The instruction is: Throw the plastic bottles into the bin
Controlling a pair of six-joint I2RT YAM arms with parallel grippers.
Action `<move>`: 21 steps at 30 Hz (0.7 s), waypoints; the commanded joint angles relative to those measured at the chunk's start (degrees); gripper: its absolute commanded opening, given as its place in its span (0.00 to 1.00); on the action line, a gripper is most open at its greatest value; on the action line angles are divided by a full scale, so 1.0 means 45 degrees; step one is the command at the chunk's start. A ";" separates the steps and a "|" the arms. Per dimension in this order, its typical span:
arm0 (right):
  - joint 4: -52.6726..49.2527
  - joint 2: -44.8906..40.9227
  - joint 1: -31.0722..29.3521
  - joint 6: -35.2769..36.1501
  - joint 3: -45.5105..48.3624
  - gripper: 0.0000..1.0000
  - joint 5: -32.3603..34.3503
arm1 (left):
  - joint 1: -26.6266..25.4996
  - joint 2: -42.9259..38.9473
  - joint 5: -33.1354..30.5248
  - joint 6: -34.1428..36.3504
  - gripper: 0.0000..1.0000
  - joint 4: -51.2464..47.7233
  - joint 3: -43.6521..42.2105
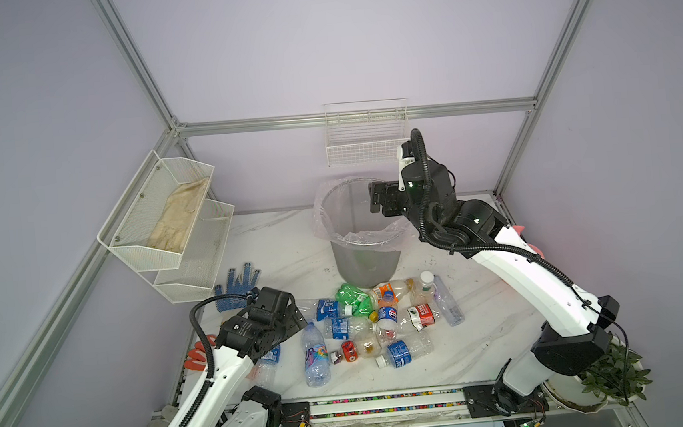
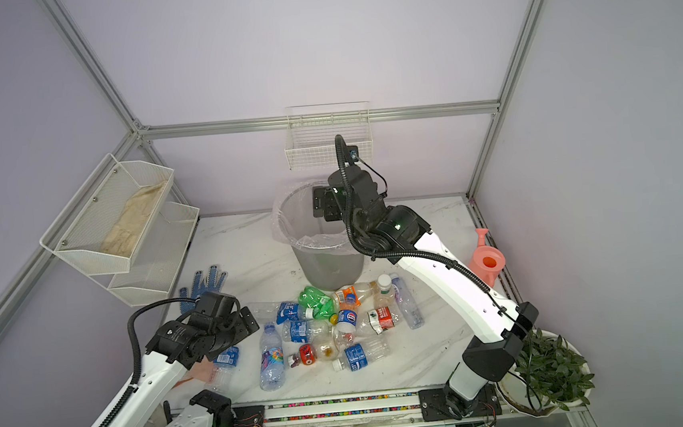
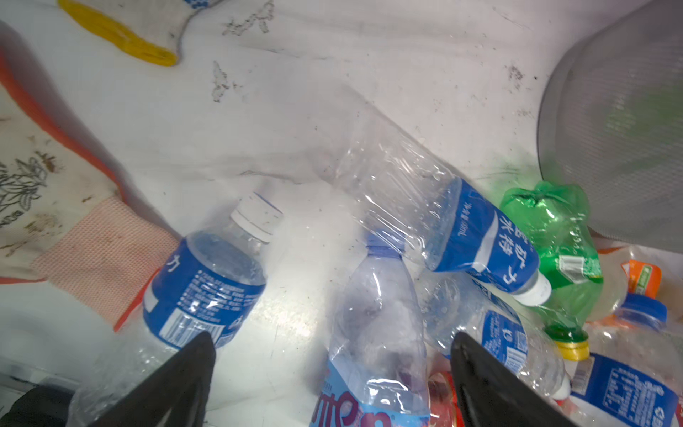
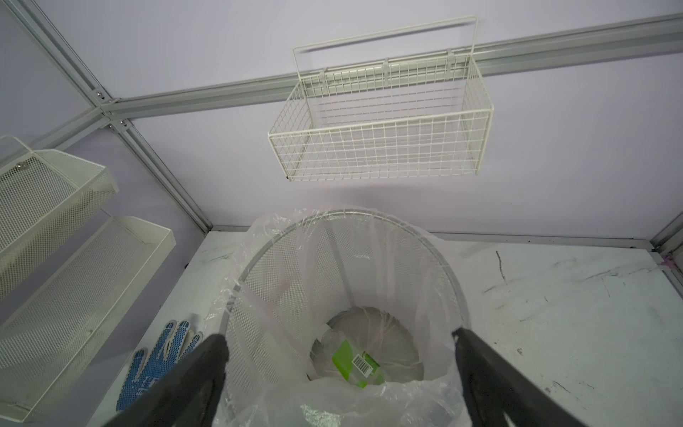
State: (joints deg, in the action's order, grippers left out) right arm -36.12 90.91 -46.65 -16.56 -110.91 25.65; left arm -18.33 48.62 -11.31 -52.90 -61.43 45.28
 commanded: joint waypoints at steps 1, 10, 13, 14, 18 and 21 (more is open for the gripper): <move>0.0517 -0.0600 0.0004 -0.0217 0.0638 0.97 -0.0008 | 0.1125 -0.0040 0.0269 0.0311 0.99 0.0019 0.0119; 0.0556 -0.1055 0.0259 -0.0359 0.1568 0.97 -0.0010 | 0.2530 0.1075 0.0951 0.0248 0.99 0.0712 -0.0660; 0.0652 -0.1063 0.0362 -0.0448 0.1822 0.97 -0.0228 | 0.2545 0.1387 0.1176 -0.0353 1.00 0.0835 -0.1065; 0.0709 -0.1051 0.0401 -0.0505 0.1902 0.98 -0.0333 | 0.2539 0.1474 0.1277 -0.0581 1.00 0.0916 -0.1285; 0.0922 -0.1011 0.0514 -0.0654 0.2205 0.97 -0.0673 | 0.2549 0.1581 0.0717 -0.1173 1.00 0.0989 -0.1953; 0.0995 -0.1021 0.0546 -0.0742 0.2328 0.98 -0.0796 | 0.2533 0.1428 0.0486 -0.1325 1.00 0.1009 -0.2126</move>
State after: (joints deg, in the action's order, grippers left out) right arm -33.50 86.98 -44.53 -18.85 -101.19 23.05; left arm -7.07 55.92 -7.99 -56.16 -57.45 38.28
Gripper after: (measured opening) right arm 0.975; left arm 0.998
